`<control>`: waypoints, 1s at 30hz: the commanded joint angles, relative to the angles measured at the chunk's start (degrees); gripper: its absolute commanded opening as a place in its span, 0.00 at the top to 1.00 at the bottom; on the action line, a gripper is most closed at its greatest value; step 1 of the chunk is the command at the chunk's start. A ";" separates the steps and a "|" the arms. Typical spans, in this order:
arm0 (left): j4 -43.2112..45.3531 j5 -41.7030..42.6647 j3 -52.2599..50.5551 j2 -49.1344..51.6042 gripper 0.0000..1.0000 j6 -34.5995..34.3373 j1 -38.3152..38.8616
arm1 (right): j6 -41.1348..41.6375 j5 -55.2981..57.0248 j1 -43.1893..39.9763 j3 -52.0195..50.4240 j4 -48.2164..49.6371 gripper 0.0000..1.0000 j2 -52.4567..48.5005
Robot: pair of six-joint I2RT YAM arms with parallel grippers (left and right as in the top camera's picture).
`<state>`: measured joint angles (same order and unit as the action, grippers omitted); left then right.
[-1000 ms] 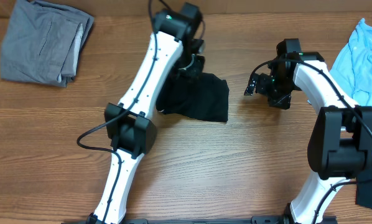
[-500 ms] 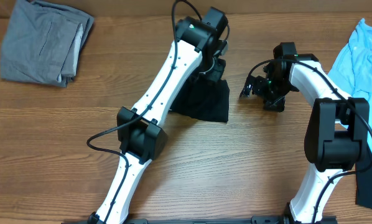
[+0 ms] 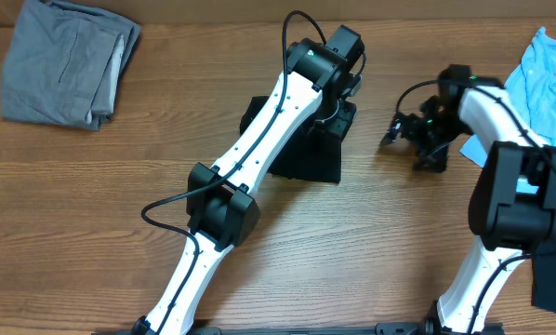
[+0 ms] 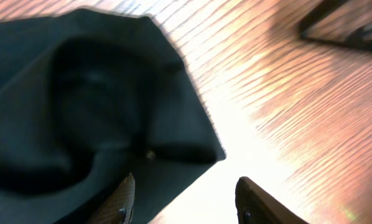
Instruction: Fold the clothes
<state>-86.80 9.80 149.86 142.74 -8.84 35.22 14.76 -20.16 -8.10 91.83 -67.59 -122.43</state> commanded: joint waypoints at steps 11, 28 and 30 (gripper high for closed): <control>-9.03 -2.51 9.75 -1.49 0.33 -8.31 -24.04 | -9.03 -11.30 6.47 11.04 0.59 0.01 0.46; -10.01 1.64 3.56 -1.49 0.22 -5.25 -31.34 | -10.29 0.68 21.16 10.97 11.98 0.12 -3.74; -10.01 1.64 3.56 -1.49 0.22 -5.22 -31.34 | -10.27 0.85 21.16 10.97 12.17 0.35 -4.61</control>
<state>-96.66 10.72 153.56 142.52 -15.51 3.57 4.91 -20.36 12.88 101.62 -55.88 -125.12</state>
